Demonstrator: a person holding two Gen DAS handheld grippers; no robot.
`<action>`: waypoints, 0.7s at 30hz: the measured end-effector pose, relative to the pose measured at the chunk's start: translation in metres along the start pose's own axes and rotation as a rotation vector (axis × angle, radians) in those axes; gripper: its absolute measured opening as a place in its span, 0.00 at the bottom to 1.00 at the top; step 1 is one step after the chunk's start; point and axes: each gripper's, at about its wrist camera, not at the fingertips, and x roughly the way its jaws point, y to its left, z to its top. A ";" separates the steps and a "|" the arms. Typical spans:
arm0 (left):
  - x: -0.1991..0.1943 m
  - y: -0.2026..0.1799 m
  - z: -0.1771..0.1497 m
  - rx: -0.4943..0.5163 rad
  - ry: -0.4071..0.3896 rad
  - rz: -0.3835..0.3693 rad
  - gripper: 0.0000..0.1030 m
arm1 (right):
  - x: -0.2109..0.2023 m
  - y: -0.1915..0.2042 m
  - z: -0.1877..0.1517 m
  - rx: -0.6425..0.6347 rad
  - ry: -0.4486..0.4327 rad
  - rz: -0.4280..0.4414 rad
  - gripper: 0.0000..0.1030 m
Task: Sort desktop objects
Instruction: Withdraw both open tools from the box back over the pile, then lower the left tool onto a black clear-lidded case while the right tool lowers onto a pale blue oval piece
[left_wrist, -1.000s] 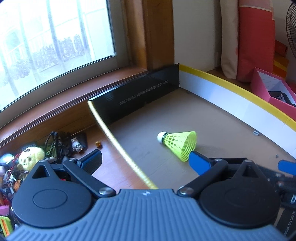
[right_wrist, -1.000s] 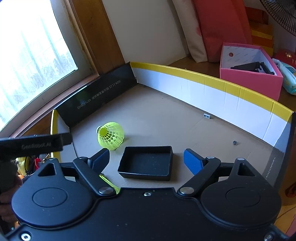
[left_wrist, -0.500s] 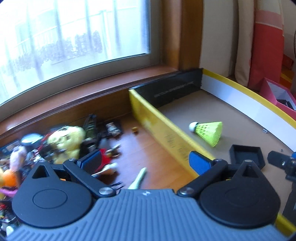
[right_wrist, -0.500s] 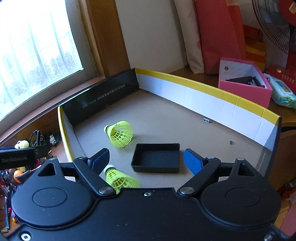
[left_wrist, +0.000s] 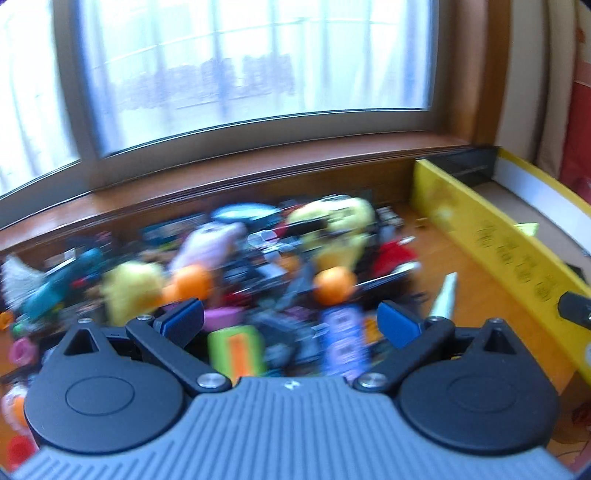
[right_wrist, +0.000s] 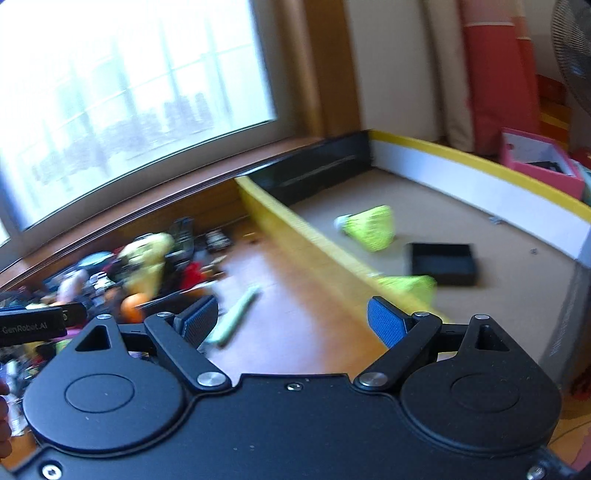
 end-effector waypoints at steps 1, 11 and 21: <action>-0.002 0.014 -0.004 -0.009 0.005 0.012 1.00 | -0.001 0.012 -0.005 -0.006 0.002 0.012 0.86; -0.019 0.112 -0.041 -0.114 0.016 0.112 1.00 | 0.010 0.116 -0.046 -0.130 0.080 0.152 0.87; -0.014 0.151 -0.069 -0.157 0.066 0.196 1.00 | 0.046 0.171 -0.061 -0.221 0.170 0.331 0.87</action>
